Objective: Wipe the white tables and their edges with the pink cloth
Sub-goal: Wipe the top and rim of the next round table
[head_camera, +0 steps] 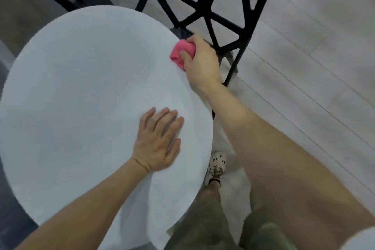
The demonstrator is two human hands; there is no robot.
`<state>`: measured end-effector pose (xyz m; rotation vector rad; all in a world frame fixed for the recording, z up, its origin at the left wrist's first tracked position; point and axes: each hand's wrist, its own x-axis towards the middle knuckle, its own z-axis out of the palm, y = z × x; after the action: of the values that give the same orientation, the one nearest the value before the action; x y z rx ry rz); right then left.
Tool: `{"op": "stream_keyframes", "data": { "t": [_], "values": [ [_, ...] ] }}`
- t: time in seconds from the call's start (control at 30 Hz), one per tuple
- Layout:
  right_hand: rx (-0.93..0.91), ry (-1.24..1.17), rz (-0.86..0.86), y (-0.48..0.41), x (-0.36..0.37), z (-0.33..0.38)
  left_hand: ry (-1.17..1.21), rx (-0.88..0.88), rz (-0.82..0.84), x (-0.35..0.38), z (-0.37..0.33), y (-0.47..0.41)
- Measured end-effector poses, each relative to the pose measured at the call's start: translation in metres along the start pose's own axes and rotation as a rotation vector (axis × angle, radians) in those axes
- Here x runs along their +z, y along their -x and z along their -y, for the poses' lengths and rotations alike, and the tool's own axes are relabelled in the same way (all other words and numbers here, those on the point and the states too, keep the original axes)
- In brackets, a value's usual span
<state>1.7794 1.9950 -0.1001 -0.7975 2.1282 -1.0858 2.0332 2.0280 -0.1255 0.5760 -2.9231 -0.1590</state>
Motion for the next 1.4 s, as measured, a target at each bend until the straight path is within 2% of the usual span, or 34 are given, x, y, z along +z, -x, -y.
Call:
{"op": "stream_keyframes", "data": {
  "t": [0.1, 0.17, 0.23, 0.33, 0.4, 0.53, 0.63, 0.77, 0.83, 0.97, 1.03, 1.1, 1.27, 1.4],
  "values": [
    [-0.022, -0.010, 0.089, 0.030, -0.020, -0.020, 0.048, -0.126, -0.084, -0.008, 0.006, -0.034],
    [-0.012, -0.003, 0.136, 0.061, -0.039, -0.039, 0.020, -0.373, -0.176, -0.007, 0.021, -0.071],
    [-0.013, 0.031, 0.178, 0.079, -0.050, -0.046, -0.061, -0.694, -0.263, 0.000, 0.050, -0.115],
    [0.006, 0.095, 0.192, 0.040, -0.034, -0.022, -0.164, -1.084, -0.218, 0.018, 0.093, -0.172],
    [-0.035, 0.080, 0.219, -0.015, -0.010, 0.004, -0.218, -1.200, -0.161, 0.030, 0.106, -0.186],
    [-0.150, 0.004, 0.340, -0.089, 0.022, 0.031, -0.273, -1.203, -0.212, 0.037, 0.107, -0.184],
    [-0.110, -0.069, 0.372, -0.061, 0.002, 0.010, -0.264, -1.221, -0.191, 0.033, 0.104, -0.187],
    [-0.023, -0.041, 0.413, -0.030, -0.037, -0.009, -0.244, -1.218, -0.103, 0.029, 0.099, -0.190],
    [-0.048, -0.028, 0.437, -0.069, -0.015, 0.010, -0.243, -1.224, -0.085, 0.028, 0.100, -0.190],
    [-0.219, 0.062, 0.549, -0.169, 0.074, 0.077, -0.214, -1.200, -0.105, 0.029, 0.102, -0.187],
    [-0.266, 0.101, 0.590, -0.191, 0.100, 0.093, -0.224, -1.198, -0.110, 0.029, 0.102, -0.186],
    [-0.269, 0.071, 0.615, -0.186, 0.094, 0.088, -0.233, -1.198, -0.123, 0.028, 0.101, -0.188],
    [-0.207, 0.065, 0.644, -0.149, 0.021, 0.052, -0.186, -1.202, -0.106, 0.023, 0.099, -0.191],
    [-0.253, 0.136, 0.691, -0.186, 0.069, 0.086, -0.171, -1.216, -0.098, 0.021, 0.097, -0.193]
  ]
}}
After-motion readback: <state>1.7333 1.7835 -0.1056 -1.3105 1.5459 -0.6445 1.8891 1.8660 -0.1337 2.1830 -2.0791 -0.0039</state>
